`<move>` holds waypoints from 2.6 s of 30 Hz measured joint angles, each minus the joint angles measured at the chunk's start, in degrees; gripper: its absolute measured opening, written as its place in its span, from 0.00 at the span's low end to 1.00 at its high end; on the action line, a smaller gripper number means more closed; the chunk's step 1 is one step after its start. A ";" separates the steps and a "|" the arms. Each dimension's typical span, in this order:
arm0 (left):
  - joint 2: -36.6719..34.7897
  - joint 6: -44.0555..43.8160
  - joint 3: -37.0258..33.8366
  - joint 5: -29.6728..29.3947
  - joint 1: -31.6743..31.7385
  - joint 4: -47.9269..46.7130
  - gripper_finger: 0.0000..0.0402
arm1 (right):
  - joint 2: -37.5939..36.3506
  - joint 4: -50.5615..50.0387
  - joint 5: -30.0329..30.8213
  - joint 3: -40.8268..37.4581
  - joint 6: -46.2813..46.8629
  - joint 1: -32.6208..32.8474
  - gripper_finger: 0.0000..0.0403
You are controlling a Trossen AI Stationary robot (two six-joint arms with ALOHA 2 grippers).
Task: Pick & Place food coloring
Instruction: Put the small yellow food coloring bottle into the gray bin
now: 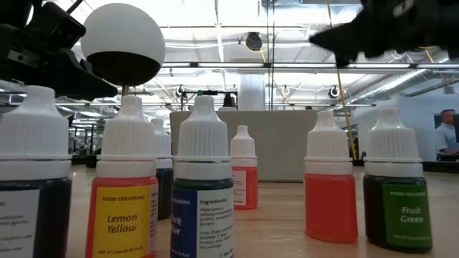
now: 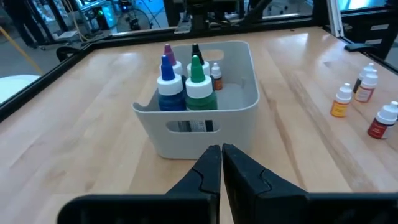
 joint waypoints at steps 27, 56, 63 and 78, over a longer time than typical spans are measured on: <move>0.00 -5.89 0.07 0.59 -1.98 -3.99 0.06 | 44.69 -55.64 -0.13 61.06 15.47 9.07 0.34; 0.00 -7.43 0.07 1.92 -2.01 -5.13 0.06 | 48.48 -37.97 -1.52 48.36 21.56 11.12 0.53; 0.00 -7.43 0.07 1.92 -2.01 -5.15 0.06 | 48.48 -35.06 -1.51 46.40 22.36 11.12 0.53; 0.00 -7.45 0.07 1.92 -2.01 -5.17 0.06 | 48.68 -31.92 1.23 46.40 23.39 12.65 0.53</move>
